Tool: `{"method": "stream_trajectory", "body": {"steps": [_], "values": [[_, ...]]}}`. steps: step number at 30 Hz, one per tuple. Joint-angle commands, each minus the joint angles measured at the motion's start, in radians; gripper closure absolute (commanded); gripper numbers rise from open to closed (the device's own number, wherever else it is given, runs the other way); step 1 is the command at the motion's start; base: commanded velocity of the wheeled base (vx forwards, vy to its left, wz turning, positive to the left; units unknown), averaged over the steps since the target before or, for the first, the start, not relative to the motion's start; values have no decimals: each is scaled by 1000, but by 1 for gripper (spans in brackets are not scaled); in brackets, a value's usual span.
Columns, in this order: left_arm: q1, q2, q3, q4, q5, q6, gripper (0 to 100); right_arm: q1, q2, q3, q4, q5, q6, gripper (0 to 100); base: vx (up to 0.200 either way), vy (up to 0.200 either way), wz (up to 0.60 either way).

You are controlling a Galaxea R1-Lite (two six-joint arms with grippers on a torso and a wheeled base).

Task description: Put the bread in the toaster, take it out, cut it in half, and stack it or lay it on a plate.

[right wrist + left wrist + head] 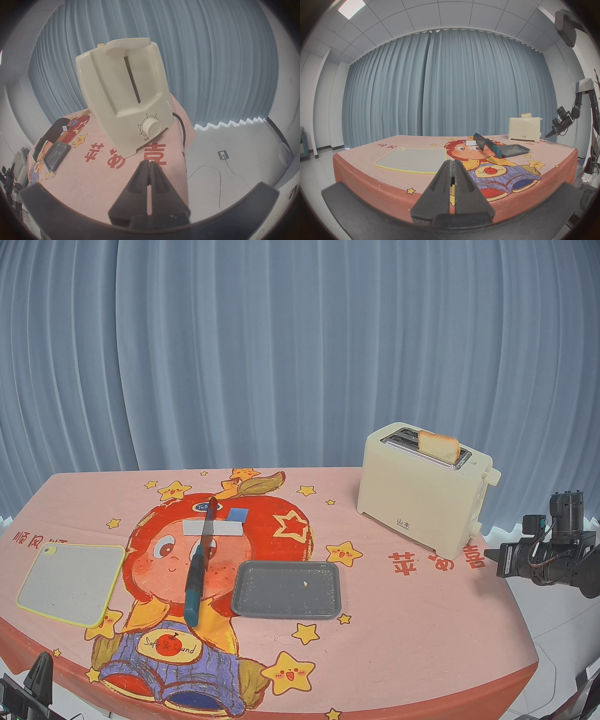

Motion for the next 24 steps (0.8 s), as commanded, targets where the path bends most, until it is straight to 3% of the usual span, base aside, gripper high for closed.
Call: {"method": "stream_trajectory", "body": {"steps": [1, 6, 18, 24], "values": [[0, -16, 18, 0, 0, 0, 100, 0, 4, -2, 0, 1, 0, 100, 0, 0, 0], [0, -16, 18, 0, 0, 0, 100, -4, 28, -11, -2, 1, 0, 100, 0, 0, 0], [0, -16, 18, 0, 0, 0, 100, 2, 126, 0, -177, -34, 3, 100, 0, 0, 0], [0, -16, 18, 0, 0, 0, 100, 3, 149, -5, -193, -36, 3, 100, 0, 0, 0]]}}
